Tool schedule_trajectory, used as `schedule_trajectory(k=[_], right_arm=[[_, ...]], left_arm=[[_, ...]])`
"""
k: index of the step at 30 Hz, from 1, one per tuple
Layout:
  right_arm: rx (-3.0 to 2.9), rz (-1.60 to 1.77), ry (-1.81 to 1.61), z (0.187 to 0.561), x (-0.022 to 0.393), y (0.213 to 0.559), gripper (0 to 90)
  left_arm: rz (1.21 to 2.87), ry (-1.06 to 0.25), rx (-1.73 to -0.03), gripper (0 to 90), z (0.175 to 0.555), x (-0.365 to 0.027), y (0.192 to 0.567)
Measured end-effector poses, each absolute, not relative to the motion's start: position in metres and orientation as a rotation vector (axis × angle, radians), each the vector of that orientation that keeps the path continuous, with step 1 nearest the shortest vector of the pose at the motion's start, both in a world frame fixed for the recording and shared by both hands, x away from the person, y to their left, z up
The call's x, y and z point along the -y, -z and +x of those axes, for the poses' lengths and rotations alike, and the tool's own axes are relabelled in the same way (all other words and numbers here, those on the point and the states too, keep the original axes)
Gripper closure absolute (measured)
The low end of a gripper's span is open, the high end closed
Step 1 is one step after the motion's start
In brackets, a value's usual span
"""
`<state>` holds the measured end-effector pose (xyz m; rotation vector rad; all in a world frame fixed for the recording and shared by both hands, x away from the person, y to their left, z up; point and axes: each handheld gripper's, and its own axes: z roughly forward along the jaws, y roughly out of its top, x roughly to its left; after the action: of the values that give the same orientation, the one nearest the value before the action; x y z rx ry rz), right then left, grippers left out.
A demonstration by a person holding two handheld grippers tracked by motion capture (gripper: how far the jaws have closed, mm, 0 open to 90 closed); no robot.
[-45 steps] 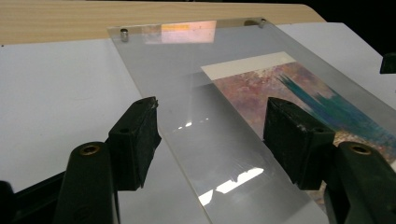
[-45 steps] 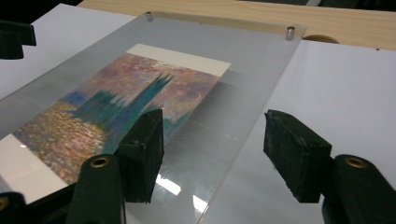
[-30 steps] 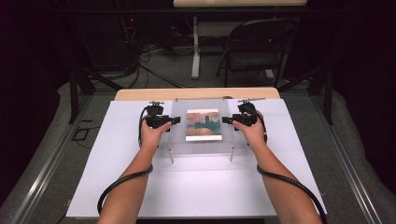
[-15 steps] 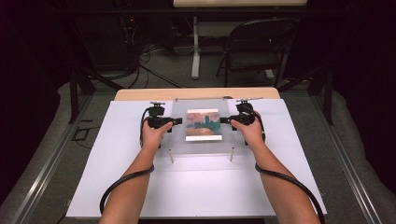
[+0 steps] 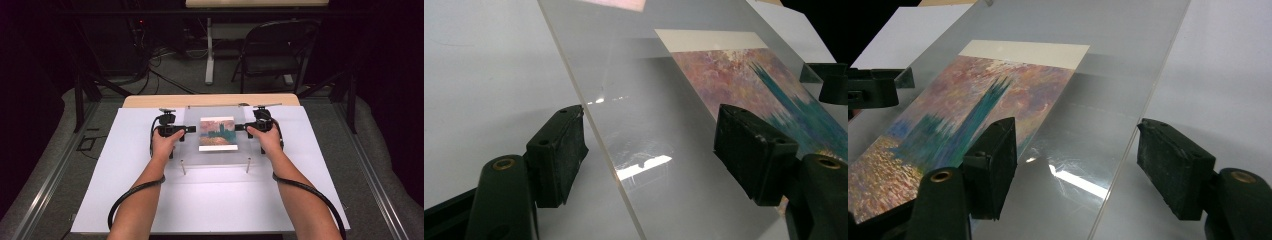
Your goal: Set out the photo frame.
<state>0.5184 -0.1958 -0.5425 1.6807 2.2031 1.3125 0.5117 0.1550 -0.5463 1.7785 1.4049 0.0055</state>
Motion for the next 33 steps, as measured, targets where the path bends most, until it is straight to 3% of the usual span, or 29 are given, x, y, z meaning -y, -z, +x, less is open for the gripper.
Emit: schedule_trajectory(k=[33], right_arm=[[-2.186,1.728,-1.314,0.5155,0.1934,0.5416,32.6]], left_arm=[[1.754,0.054,-1.426,30.7,0.5121,-0.1535,0.5459]])
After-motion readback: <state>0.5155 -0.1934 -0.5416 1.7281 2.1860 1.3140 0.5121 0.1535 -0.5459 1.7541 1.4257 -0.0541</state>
